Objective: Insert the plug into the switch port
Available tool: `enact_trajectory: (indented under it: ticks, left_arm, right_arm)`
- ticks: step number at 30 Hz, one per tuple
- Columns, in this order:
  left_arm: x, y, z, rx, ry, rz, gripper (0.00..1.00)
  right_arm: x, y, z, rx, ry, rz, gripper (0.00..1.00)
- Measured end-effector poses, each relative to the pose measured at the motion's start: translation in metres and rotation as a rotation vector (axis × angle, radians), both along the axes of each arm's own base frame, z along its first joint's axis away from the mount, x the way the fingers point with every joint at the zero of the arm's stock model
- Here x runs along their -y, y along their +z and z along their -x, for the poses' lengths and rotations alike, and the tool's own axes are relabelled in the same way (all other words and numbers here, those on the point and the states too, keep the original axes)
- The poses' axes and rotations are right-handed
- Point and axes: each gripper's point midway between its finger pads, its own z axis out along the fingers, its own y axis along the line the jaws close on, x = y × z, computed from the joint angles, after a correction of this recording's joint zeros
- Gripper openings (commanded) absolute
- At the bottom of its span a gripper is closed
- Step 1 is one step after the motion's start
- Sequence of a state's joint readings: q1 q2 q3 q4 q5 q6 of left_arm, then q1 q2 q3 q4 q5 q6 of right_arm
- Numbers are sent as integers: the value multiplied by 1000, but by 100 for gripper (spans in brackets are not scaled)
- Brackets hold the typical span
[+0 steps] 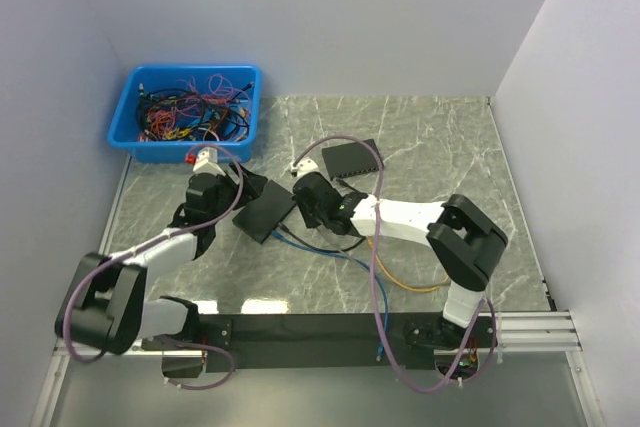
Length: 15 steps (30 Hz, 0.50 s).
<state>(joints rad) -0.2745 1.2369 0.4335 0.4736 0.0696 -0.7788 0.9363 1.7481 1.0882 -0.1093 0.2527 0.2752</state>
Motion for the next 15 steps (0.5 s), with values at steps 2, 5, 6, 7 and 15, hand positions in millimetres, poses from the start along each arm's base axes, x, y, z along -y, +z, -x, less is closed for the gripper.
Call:
enact_trajectory:
  ticks: [2, 5, 6, 7, 15]
  left_arm:
    - [3, -8, -5, -11, -12, -7, 81]
    - [8, -23, -11, -29, -32, -8, 81]
    - [10, -28, -11, -36, -41, -7, 80]
    - [11, -32, -12, -42, -48, -6, 79]
    - [19, -51, -21, -58, -82, -4, 77]
  right_arm:
    - [-4, -10, 0, -21, 8, 9, 0]
    - [-6, -23, 3, -56, 20, 23, 0]
    - [-7, -27, 4, -66, 23, 26, 0]
    - [-7, -30, 5, -74, 26, 30, 0]
    - [-16, -32, 10, -109, 60, 13, 0]
